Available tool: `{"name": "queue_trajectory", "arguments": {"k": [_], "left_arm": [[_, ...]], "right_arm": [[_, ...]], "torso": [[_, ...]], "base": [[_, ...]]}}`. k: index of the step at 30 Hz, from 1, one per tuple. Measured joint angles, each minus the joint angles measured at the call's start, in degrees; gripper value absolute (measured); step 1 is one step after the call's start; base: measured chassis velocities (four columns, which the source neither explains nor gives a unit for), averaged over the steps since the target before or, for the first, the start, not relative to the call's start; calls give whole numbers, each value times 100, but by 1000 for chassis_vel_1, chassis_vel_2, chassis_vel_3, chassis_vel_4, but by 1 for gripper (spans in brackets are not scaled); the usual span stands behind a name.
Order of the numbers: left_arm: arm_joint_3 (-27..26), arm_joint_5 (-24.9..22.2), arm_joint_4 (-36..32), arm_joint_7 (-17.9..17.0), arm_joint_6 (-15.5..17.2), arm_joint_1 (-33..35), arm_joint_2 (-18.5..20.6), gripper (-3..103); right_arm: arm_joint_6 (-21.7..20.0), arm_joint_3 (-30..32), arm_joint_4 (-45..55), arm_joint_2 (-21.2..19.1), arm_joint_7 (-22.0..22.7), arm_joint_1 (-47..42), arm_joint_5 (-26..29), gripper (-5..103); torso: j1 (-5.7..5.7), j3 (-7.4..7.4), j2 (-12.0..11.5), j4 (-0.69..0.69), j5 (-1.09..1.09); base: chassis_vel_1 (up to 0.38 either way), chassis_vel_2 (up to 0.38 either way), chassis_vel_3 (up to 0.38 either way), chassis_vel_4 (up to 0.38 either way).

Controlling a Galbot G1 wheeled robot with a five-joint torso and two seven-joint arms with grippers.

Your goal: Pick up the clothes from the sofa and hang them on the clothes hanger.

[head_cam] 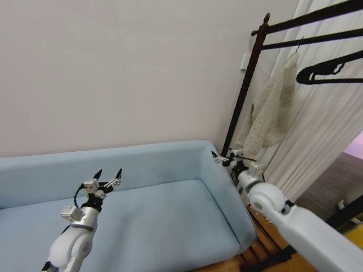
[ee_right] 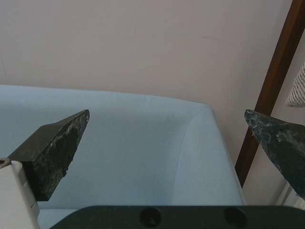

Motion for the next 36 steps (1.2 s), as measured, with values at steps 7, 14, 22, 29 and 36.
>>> {"name": "queue_trajectory", "arguments": {"k": [7, 14, 22, 29, 36], "left_arm": [[16, 631, -196, -135, -132, 329, -468, 100], [48, 1319, -239, -91, -417, 624, -936, 100], [58, 1225, -820, 169, 93, 1101, -1265, 100], [-28, 1207, -1024, 420, 463, 1193, -1089, 100], [-49, 1349, -982, 98, 159, 1190, -1036, 100]], "right_arm": [[-5, 502, 465, 994, -323, -1012, -1163, 100], [-121, 1313, 933, 2156, -1026, -2114, -2529, 100], [-709, 1815, 2001, 3644, -1865, -2966, -3057, 100], [-1117, 1974, 1979, 3548, -2273, -2939, -2559, 100], [-1123, 1974, 1854, 3354, -2205, -2849, -2451, 100]], "torso": [[0, 0, 0, 4, -2], [0, 0, 0, 2, -1], [0, 0, 0, 2, -1], [1, 1, 0, 3, -1], [1, 1, 0, 3, -1]], "base": [[0, 0, 0, 0], [0, 0, 0, 0], [0, 0, 0, 0], [0, 0, 0, 0], [0, 0, 0, 0]]}}
